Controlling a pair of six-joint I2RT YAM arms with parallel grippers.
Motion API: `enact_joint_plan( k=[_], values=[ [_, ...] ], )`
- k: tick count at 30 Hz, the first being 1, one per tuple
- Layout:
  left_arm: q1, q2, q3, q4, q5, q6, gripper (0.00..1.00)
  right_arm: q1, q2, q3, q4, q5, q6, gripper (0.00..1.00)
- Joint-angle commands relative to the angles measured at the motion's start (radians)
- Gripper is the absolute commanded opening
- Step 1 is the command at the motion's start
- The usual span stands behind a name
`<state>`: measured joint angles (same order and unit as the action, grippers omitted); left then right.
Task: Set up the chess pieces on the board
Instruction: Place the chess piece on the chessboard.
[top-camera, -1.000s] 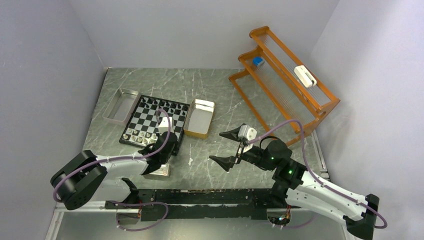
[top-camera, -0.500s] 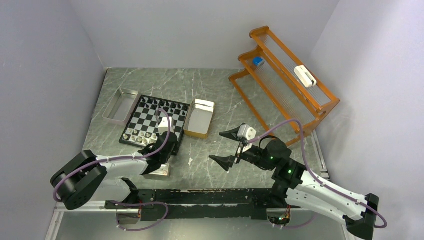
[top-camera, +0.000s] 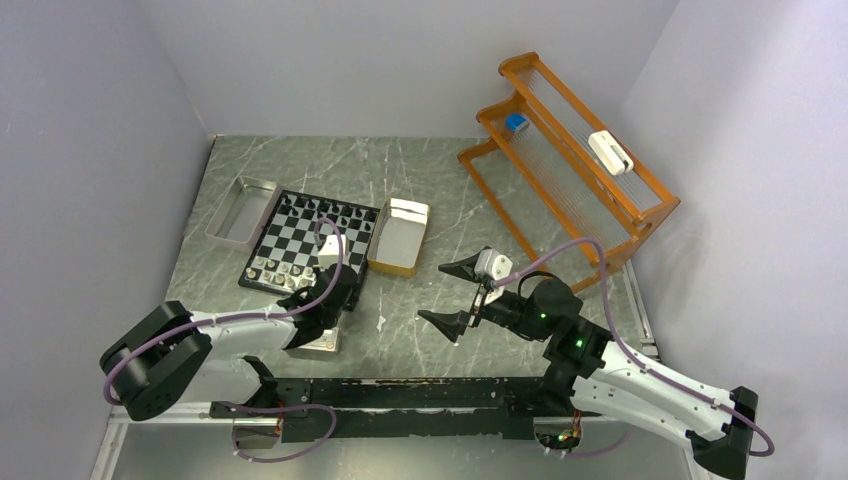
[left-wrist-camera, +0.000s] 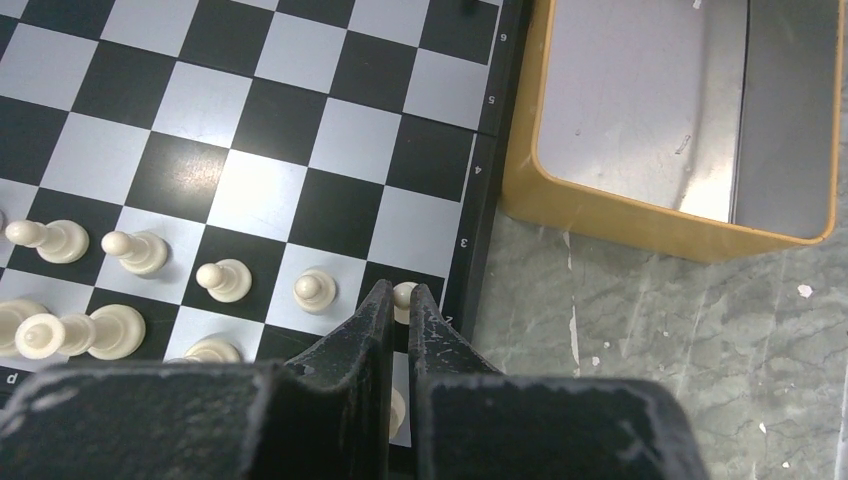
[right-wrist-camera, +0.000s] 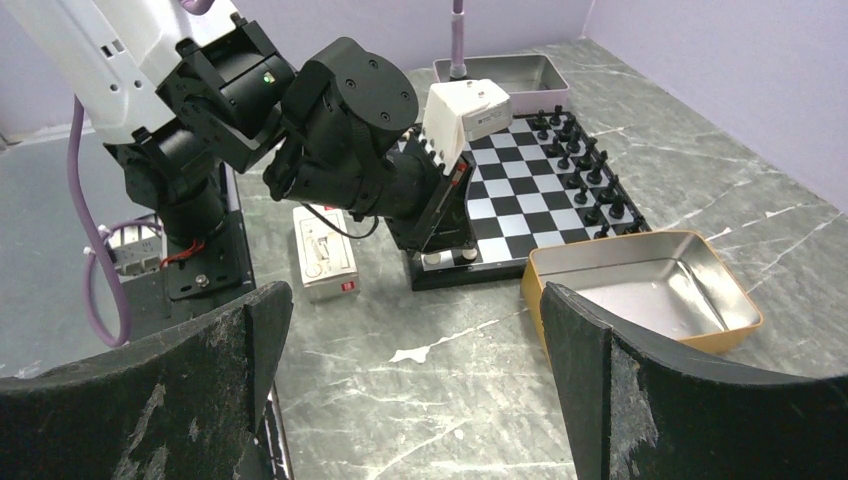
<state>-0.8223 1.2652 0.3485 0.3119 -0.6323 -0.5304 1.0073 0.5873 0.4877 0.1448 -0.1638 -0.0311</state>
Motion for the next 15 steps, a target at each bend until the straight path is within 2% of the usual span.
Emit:
enact_joint_plan(
  k=[1,9,15],
  values=[
    [-0.012,-0.009,0.012,-0.042,-0.034,0.002,0.05,0.001,-0.001,0.014,0.016,0.008,-0.005,1.0],
    [-0.018,0.009,0.022,-0.048,-0.035,0.004,0.05,0.0,-0.01,0.008,0.017,0.008,0.001,1.0],
    [-0.025,0.014,0.034,-0.07,-0.035,0.002,0.13,0.0,-0.01,0.003,0.021,0.006,0.004,1.0]
  ],
)
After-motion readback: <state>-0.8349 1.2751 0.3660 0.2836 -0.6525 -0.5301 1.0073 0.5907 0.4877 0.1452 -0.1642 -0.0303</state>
